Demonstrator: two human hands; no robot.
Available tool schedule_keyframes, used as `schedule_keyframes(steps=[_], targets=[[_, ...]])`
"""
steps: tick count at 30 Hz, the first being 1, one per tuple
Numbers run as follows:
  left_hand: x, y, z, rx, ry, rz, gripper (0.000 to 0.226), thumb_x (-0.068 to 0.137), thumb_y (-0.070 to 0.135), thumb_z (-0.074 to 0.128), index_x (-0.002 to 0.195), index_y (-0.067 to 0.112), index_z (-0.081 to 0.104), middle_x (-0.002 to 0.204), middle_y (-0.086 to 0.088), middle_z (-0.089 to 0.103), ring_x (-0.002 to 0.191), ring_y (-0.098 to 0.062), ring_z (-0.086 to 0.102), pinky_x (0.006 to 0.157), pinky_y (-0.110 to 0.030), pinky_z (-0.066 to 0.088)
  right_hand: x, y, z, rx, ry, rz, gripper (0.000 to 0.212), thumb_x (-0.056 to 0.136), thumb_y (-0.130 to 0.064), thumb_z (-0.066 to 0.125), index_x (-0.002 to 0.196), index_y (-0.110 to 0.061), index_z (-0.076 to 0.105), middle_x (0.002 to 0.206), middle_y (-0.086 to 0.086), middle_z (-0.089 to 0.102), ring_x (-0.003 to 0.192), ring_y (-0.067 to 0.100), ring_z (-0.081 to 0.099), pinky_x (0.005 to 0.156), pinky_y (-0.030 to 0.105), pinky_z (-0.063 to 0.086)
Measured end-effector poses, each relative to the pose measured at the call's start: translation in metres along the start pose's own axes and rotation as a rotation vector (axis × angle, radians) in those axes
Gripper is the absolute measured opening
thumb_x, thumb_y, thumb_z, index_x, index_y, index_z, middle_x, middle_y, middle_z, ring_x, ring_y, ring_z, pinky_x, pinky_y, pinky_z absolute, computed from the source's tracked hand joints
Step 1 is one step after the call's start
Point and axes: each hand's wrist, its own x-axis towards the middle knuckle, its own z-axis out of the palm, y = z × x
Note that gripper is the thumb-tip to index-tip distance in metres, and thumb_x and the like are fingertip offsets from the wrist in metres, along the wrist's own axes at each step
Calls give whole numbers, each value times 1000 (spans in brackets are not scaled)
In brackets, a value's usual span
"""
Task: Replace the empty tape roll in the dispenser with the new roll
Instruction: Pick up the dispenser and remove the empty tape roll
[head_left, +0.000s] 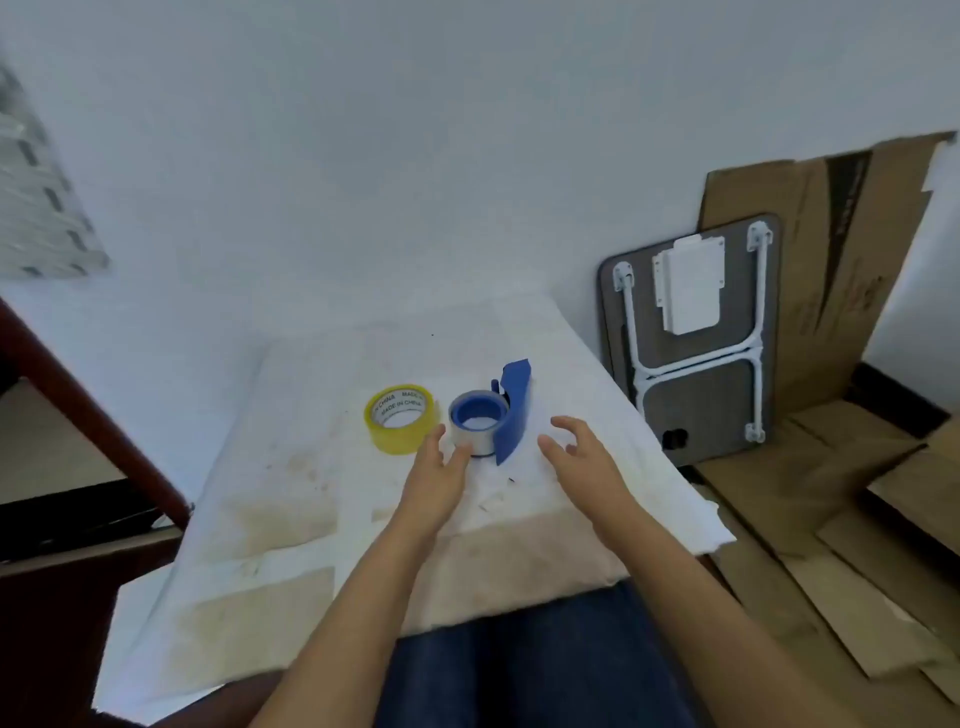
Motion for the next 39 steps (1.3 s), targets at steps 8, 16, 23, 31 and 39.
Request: schedule_keyframes(steps=[8, 16, 23, 31, 39], targets=[[50, 5, 3, -154, -78, -16, 28, 102, 33, 46, 126, 25, 56, 123, 7, 65, 103, -1, 58, 80, -20, 43, 65, -3, 20, 129, 41, 203, 48, 99, -41, 44, 142, -20, 42, 144, 2, 48, 121, 18, 48, 101, 34, 41], [60, -16, -10, -252, -172, 10, 35, 93, 20, 66, 126, 30, 59, 127, 10, 68, 122, -7, 60, 107, -37, 47, 79, -3, 54, 257, -11, 157, 51, 93, -42, 57, 137, -18, 45, 130, -1, 56, 111, 12, 54, 79, 19, 42], [44, -27, -28, -373, -250, 4, 50, 88, 0, 67, 128, 28, 54, 122, 3, 73, 111, -10, 69, 89, -26, 57, 67, -11, 57, 632, -10, 160, 57, 90, -45, 59, 140, -24, 40, 132, -2, 57, 115, 19, 60, 95, 38, 51], [28, -25, -52, -340, -348, 71, 56, 87, -5, 67, 132, 27, 57, 135, 5, 65, 124, -13, 61, 101, -24, 51, 38, -24, 54, 651, -111, 97, 61, 69, -55, 61, 122, -26, 58, 104, -8, 73, 93, 14, 67, 84, 34, 49], [15, -14, -72, -331, -349, 33, 32, 91, 19, 64, 122, 29, 66, 114, 2, 77, 107, -18, 72, 87, -27, 59, 26, -25, 43, 597, -272, 121, 48, 76, -52, 58, 109, -18, 64, 81, -3, 73, 77, 16, 65, 77, 34, 54]])
